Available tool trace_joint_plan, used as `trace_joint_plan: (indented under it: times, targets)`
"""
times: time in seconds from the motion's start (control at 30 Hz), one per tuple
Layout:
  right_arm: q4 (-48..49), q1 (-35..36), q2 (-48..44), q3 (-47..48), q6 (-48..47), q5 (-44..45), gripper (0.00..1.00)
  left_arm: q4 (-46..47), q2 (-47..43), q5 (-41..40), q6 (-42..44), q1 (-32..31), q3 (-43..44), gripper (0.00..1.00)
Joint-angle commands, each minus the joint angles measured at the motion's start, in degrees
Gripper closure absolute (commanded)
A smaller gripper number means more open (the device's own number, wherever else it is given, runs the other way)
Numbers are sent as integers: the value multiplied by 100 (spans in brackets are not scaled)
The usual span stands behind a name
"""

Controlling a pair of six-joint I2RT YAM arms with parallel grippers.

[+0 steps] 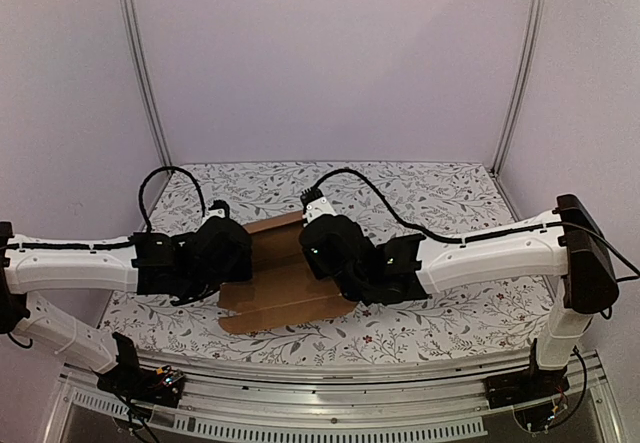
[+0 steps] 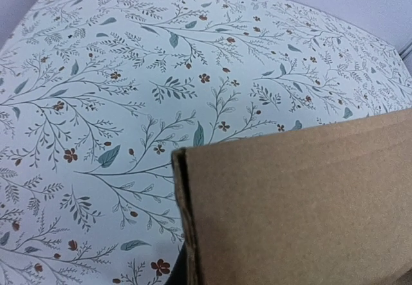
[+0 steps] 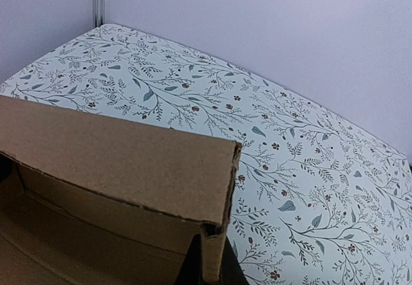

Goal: Fold the paper box

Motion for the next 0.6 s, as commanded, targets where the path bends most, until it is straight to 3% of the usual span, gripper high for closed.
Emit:
trace_joint_plan:
  times: [0.0,0.33,0.43,0.57]
  targets:
    - [289,122,148,52,-119,-476,100,420,-117,354,109,-294,262,100]
    - [521,119,134,32,-105,-494,100,406,-23,402,120,-303,332,100]
    - [527,123,151,32,-44,-494,88,406,-2,407,128,-303,351,100]
    - [524,122,164,24,-24,-449,81,404,-17,416,157,-303,370,100]
